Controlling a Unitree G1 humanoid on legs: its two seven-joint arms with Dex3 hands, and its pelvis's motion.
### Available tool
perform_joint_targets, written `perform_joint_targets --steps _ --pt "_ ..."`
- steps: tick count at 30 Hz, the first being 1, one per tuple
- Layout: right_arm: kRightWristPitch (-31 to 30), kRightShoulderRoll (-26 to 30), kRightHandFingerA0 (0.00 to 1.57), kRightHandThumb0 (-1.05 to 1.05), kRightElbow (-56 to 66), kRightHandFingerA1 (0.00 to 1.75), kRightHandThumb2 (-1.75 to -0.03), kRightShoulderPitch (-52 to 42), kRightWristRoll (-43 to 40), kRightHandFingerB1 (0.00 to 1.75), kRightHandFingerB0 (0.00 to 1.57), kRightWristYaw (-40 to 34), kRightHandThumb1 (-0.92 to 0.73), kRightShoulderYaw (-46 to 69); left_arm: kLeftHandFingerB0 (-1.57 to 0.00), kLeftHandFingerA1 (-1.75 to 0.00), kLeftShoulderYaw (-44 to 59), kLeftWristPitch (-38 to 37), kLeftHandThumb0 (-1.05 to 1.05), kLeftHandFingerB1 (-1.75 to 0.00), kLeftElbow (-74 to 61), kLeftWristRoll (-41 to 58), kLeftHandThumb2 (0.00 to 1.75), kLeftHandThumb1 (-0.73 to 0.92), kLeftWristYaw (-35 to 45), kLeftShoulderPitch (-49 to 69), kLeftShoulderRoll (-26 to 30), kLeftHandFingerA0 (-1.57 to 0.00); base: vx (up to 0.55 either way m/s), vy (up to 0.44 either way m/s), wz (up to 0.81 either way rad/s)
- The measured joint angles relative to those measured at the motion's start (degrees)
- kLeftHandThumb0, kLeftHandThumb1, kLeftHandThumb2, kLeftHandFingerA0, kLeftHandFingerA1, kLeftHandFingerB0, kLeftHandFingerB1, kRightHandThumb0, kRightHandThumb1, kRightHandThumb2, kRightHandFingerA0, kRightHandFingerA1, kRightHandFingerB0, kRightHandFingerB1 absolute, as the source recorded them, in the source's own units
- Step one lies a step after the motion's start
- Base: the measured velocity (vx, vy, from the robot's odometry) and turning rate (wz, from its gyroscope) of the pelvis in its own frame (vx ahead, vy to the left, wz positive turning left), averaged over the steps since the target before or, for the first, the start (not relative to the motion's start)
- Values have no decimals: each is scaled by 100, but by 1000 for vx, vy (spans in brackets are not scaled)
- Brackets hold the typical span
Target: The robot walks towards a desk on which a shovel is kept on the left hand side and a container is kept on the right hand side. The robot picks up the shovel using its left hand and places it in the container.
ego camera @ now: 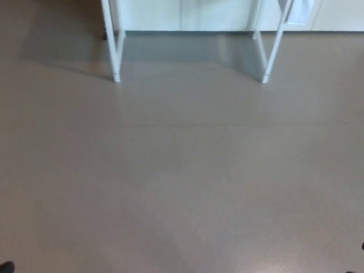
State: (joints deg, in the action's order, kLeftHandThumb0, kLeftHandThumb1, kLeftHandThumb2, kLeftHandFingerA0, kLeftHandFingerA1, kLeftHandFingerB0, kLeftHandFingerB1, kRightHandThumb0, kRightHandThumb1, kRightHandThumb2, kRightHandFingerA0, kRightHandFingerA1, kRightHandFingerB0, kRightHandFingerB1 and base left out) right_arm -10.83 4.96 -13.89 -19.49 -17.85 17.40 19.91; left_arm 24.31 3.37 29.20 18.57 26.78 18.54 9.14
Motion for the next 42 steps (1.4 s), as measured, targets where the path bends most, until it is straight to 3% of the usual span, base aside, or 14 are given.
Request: perform_joint_targets --steps 5,7,10,11,15,16,24,39,40,42 --pt "-17 -25 59 -8 5 59 -52 -37 -37 52 49 36 -45 -30 -30 -34 42 -11 -29 -31 -50 36 58 61 -2 -67 110 -34 254 207 -5" --pt "-17 -25 58 -8 8 59 -52 -36 -45 52 50 39 -45 -34 -28 -37 39 -11 -35 -35 -45 42 66 58 3 -44 114 -30 228 49 6" --pt "-18 -25 60 -9 8 59 -52 -28 -50 53 51 40 -44 -48 -28 -38 37 -11 -36 -35 -56 52 66 58 5 -14 122 -30 262 -55 14" --pt "-18 -25 61 -9 8 59 -52 -26 -51 53 52 40 -44 -50 -28 -34 37 -11 -30 -30 -55 53 59 61 6 -10 123 -33 276 -120 14" --pt "-17 -18 59 -7 13 60 -53 -70 -52 52 49 45 -46 -58 -29 -38 27 -11 -36 -36 -60 62 66 58 29 47 130 -30 339 -202 25" --pt "-39 -35 59 -8 -39 60 -52 -52 -48 52 49 40 -45 -76 -30 -34 20 -17 -29 -31 -64 66 59 62 33 32 130 -34 510 -259 49" --pt "-37 41 61 -11 -21 61 -52 -12 -57 52 50 55 -42 -72 -32 -35 -20 -18 -30 -31 -19 77 59 63 91 46 80 -37 357 -95 13" --pt "-3 12 61 -7 -157 63 -52 -42 -55 55 52 137 -45 -144 -33 -35 -26 -63 -31 -31 55 75 58 59 129 -1 180 -37 388 126 -14" --pt "0 9 62 -5 -172 64 -53 -48 -56 56 52 151 -45 -145 -31 -41 -23 -71 -38 -39 58 75 68 52 126 20 183 -31 313 43 13" --pt "9 7 62 -7 -226 64 -52 -29 -59 56 52 173 -44 -144 -35 -35 -16 -72 -28 -32 55 76 58 60 121 50 184 -38 309 -15 15"
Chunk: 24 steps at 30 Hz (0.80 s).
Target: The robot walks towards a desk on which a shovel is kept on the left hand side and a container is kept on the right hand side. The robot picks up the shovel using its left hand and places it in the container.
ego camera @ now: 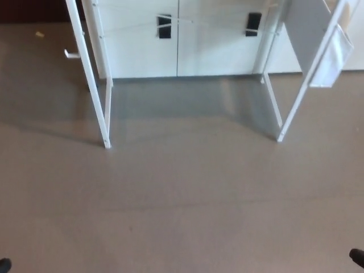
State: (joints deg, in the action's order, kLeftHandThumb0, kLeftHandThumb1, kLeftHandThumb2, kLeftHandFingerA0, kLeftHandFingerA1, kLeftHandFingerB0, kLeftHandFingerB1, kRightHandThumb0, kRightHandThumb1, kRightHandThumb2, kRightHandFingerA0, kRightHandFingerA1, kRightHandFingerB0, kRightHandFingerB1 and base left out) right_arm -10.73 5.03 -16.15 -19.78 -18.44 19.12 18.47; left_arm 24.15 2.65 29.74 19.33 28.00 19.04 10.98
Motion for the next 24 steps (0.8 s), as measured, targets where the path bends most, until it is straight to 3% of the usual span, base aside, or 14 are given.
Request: perform_joint_targets --steps 9,16,17,21,23,24 --pt "63 32 66 -9 -54 64 -51 67 8 56 55 7 -45 -10 -36 -35 -31 -27 -29 -32 -47 -6 58 60 -46 -2 -29 -39 335 -164 31" --pt "102 34 63 -9 -82 63 -52 92 21 56 56 2 -46 -43 -33 -35 -33 -27 -30 -31 -40 -7 58 60 -76 39 -38 -37 258 -138 -13" --pt "102 31 63 -9 -84 63 -52 72 21 56 56 1 -46 -46 -31 -41 -34 -27 -37 -39 -32 -8 69 54 -77 40 -36 -32 341 111 -19" --pt "111 -28 64 -11 -93 65 -54 47 28 58 56 2 -44 -96 -32 -40 -37 -26 -37 -38 -53 -5 69 57 -72 19 8 -32 466 74 -22" --pt "118 -29 65 -11 -93 66 -54 70 29 58 56 2 -43 -115 -34 -35 -30 -26 -29 -31 -73 -4 59 62 -73 24 37 -35 456 33 0" --pt "119 -29 65 -10 -94 66 -53 67 29 58 56 1 -43 -116 -33 -40 -31 -26 -37 -38 -73 -3 69 58 -72 32 37 -32 202 66 -1"
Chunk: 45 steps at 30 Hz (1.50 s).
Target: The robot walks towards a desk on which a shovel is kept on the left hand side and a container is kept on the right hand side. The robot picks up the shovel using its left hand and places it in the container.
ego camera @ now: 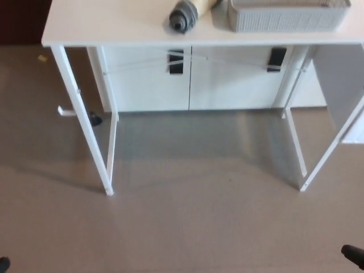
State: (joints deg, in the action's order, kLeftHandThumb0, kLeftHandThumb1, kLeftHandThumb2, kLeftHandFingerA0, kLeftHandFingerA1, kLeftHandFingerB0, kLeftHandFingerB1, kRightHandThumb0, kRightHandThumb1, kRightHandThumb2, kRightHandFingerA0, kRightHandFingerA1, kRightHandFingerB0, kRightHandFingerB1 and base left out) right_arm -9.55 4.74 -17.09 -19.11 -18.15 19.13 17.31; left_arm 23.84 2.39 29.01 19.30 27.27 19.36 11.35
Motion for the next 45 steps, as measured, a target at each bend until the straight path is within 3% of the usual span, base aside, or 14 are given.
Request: perform_joint_targets --steps 6,7,13,16,19,22,23,28,29,34,35,41,43,45 --pt "22 -2 61 -8 -59 64 -52 -53 2 58 56 3 -43 -23 -35 -34 9 0 -29 -31 93 3 58 64 6 64 1 -34 114 -5 6" --pt "22 -7 63 -11 -54 64 -51 -66 -1 56 55 4 -44 -24 -31 -41 8 -1 -37 -37 94 3 70 58 7 83 1 -32 -5 -112 3" --pt "44 5 61 -10 -76 62 -52 -139 3 55 55 2 -42 -35 -34 -40 -92 -34 -36 -39 -76 -26 70 57 -1 279 -47 -34 99 -83 3" --pt "49 23 60 -11 -56 61 -52 -157 4 53 52 -4 -43 -40 -36 -35 -162 -46 -30 -32 -290 -46 58 61 -24 369 -117 -38 160 -79 -3" --pt "49 24 63 -11 -52 62 -52 -161 7 54 54 -1 -42 -62 -34 -40 -214 -51 -37 -39 -371 -60 70 59 -33 421 -168 -33 169 9 -6" --pt "49 19 64 -9 -52 62 -52 -178 5 53 53 -3 -42 -66 -34 -40 -283 -85 -37 -38 -373 -104 70 60 -34 485 -218 -34 196 87 -14" --pt "49 16 62 -10 -51 61 -52 -191 5 52 51 -3 -42 -68 -37 -34 -290 -87 -30 -32 -384 -109 59 63 -39 502 -230 -38 249 135 -16" --pt "53 -12 66 -10 -46 62 -52 -173 12 52 51 0 -44 -132 -34 -40 -279 -112 -36 -38 -502 -111 70 59 -129 454 -263 -34 353 210 -11" --pt "53 -18 65 -10 -46 62 -52 -156 12 53 51 -2 -43 -143 -38 -35 -268 -112 -30 -33 -562 -106 59 63 -154 432 -277 -39 268 148 13" --pt "55 -62 63 -11 -63 63 -51 -150 7 56 54 0 -43 -150 -39 -33 -269 -85 -30 -33 -1077 -81 59 63 -347 422 -481 -36 286 77 6" --pt "55 -78 63 -11 -59 63 -51 -161 6 55 54 0 -44 -154 -33 -40 -272 -82 -37 -38 -1148 -77 70 59 -375 442 -511 -33 283 -27 14" --pt "48 -105 64 -11 -36 63 -51 -239 8 54 51 6 -45 -180 -38 -40 -316 -80 -35 -39 -1024 -100 69 59 -428 576 -493 -37 363 -156 26" --pt "59 -54 64 -10 -13 63 -51 -204 8 55 55 -4 -44 -161 -40 -35 -378 -80 -29 -33 -1013 -115 59 61 -430 523 -491 -42 413 -366 45" --pt "67 -49 63 -8 -14 64 -52 -173 4 56 54 -6 -44 -153 -39 -40 -437 -79 -35 -39 -1037 -126 69 58 -437 557 -482 -38 341 -251 8"
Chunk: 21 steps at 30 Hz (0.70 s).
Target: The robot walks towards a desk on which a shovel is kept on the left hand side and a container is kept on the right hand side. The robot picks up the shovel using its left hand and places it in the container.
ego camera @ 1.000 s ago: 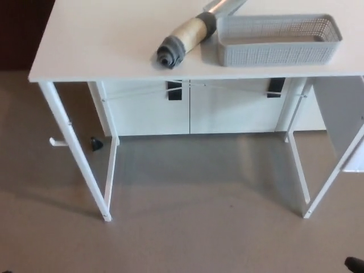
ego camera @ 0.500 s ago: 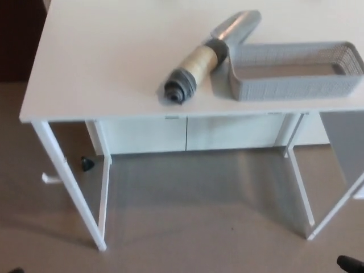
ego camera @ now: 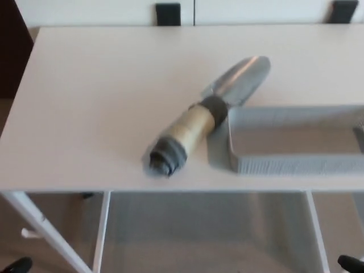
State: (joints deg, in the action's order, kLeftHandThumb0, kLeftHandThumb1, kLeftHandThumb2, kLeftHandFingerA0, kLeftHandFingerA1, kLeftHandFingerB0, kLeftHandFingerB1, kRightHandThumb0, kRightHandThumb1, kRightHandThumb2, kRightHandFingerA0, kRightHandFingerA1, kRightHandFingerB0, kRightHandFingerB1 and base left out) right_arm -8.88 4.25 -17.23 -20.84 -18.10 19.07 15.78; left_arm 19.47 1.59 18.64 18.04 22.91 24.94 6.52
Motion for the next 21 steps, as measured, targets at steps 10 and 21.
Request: perform_joint_targets --steps 10,21 --pt "19 -8 66 -10 -27 62 -52 -131 5 54 54 11 -42 -31 -42 -36 -481 47 -32 -34 -375 -83 58 58 18 518 -35 -45 189 52 -24" --pt "95 -99 65 -8 90 64 -52 -225 20 56 54 9 -45 -144 -37 -36 -1052 160 -35 -33 -346 -151 58 59 194 771 15 -44 41 53 -19"
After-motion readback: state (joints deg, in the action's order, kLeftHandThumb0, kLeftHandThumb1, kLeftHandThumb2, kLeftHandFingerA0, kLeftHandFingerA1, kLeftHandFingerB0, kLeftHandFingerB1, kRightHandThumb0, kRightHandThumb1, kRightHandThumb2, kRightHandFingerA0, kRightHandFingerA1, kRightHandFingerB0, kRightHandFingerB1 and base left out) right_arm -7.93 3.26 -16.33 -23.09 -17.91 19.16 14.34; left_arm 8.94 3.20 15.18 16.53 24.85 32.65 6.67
